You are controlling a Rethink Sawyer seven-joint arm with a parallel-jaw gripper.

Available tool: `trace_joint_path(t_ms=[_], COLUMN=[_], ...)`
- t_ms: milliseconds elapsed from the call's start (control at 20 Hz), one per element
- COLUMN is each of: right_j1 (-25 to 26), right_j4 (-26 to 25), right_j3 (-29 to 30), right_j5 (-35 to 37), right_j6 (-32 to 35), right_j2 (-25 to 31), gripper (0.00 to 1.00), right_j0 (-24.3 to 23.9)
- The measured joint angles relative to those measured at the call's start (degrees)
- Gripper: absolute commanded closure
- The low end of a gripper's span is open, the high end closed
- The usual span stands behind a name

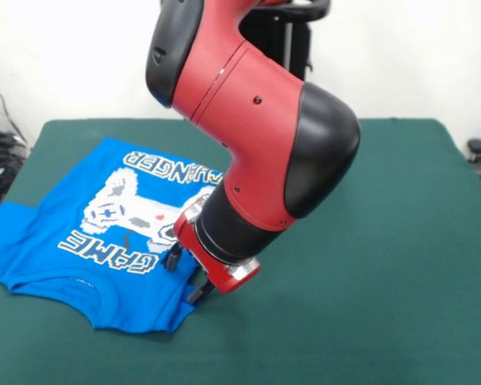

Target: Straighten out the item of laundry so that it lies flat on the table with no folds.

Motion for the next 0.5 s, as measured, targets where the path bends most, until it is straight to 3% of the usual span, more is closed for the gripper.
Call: trace_joint_path(t_ms=[500], right_j1=[1.36], right_j4=[0.00], right_j3=[-3.45], right_j5=[3.90], right_j6=[0.81], right_j2=[-1.56], gripper=[0.00], right_j0=[-0.16])
